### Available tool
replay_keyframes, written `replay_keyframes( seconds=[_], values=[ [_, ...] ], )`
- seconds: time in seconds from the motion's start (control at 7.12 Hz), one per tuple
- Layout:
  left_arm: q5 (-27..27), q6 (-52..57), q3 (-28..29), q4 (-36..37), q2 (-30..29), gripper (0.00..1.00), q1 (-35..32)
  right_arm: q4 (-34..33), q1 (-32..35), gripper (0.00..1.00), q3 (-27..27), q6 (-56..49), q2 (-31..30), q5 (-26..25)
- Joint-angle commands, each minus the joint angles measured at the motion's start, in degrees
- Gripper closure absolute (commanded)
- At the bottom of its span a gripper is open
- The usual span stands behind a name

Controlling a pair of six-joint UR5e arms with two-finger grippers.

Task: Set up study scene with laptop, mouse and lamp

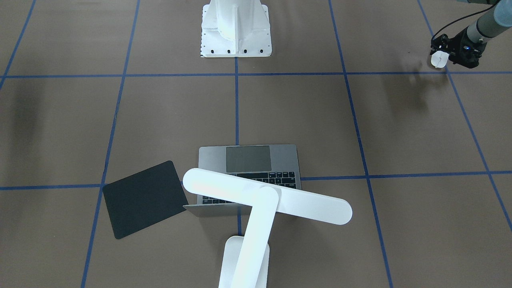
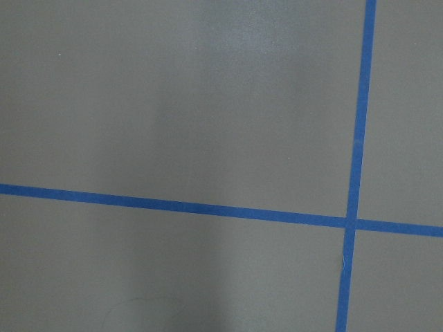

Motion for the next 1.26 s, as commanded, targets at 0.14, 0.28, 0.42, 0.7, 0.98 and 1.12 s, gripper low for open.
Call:
replay_keyframes(
  seconds=[0.14, 0.28, 0.42, 0.7, 0.98, 1.12],
  values=[
    [0.25, 0.02, 0.47, 0.17, -0.3, 0.13, 0.62, 0.08, -0.08, 0.02, -0.33, 0.0, 0.02, 0.0],
    [0.43, 0.02, 0.82, 0.26, -0.22, 0.17, 0.97, 0.08, -0.08, 0.02, -0.5, 0.0, 0.1, 0.0],
    [0.78, 0.02, 1.0, 0.17, -0.3, 0.17, 1.06, 0.08, -0.08, 0.02, -0.5, 0.0, 0.1, 0.09],
    [0.78, 0.02, 0.91, 0.08, -0.39, 0.12, 1.5, 0.08, -0.08, 0.02, -0.77, 0.0, 0.1, 0.35],
    [0.78, -0.07, 1.0, -0.18, -0.39, 0.11, 1.5, 0.08, -0.08, 0.02, -0.77, 0.0, 0.1, 0.53],
    [0.87, -0.07, 1.09, -0.09, -0.39, 0.12, 1.68, 0.08, -0.08, 0.02, -0.85, 0.0, 0.1, 0.53]
  ],
)
